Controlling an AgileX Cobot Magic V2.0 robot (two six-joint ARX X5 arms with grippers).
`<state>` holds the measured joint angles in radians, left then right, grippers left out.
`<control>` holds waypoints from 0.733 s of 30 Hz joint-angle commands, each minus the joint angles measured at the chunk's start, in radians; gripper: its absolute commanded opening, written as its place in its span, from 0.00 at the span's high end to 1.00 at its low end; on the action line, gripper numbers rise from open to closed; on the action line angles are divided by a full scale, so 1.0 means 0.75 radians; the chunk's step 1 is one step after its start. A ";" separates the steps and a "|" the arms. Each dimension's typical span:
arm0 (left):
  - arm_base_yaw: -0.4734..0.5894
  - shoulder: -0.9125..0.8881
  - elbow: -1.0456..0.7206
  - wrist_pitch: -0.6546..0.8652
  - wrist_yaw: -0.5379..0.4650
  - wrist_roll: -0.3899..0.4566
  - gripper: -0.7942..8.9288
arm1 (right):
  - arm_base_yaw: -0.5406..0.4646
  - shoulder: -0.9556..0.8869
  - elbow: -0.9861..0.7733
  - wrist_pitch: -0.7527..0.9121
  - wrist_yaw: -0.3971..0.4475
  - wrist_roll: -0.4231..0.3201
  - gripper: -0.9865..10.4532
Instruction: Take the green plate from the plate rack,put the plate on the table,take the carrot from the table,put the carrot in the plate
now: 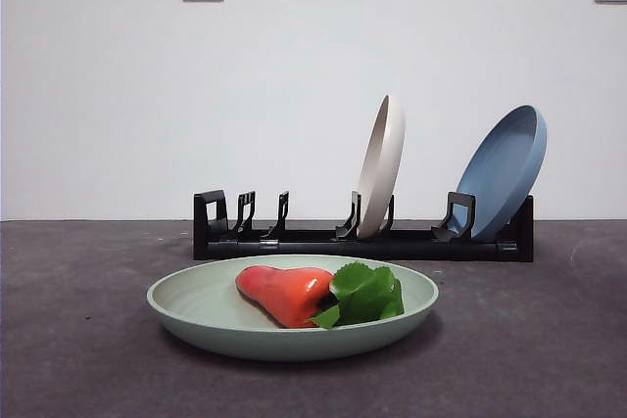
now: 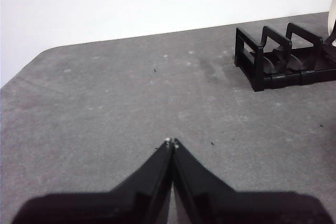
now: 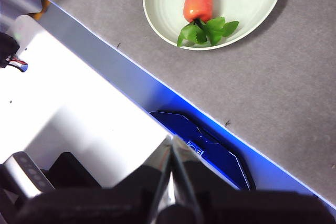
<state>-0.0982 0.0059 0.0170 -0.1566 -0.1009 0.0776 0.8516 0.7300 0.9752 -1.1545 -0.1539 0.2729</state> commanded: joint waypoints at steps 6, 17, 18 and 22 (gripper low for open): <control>0.005 -0.005 -0.018 -0.002 0.002 -0.009 0.92 | -0.186 -0.093 -0.018 0.223 0.124 -0.275 0.91; 0.005 -0.005 -0.018 -0.003 0.002 -0.008 0.92 | -0.875 -0.442 -0.417 0.791 -0.076 -0.406 0.91; 0.005 -0.005 -0.018 -0.003 0.002 -0.008 0.92 | -0.903 -0.488 -0.485 0.871 -0.075 -0.390 0.91; 0.005 -0.005 -0.018 -0.003 0.001 -0.008 0.92 | -0.962 -0.646 -0.729 1.138 -0.062 -0.357 0.91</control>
<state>-0.0982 0.0059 0.0170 -0.1616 -0.1009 0.0776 0.1341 0.2588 0.4702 -0.3370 -0.2062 -0.0078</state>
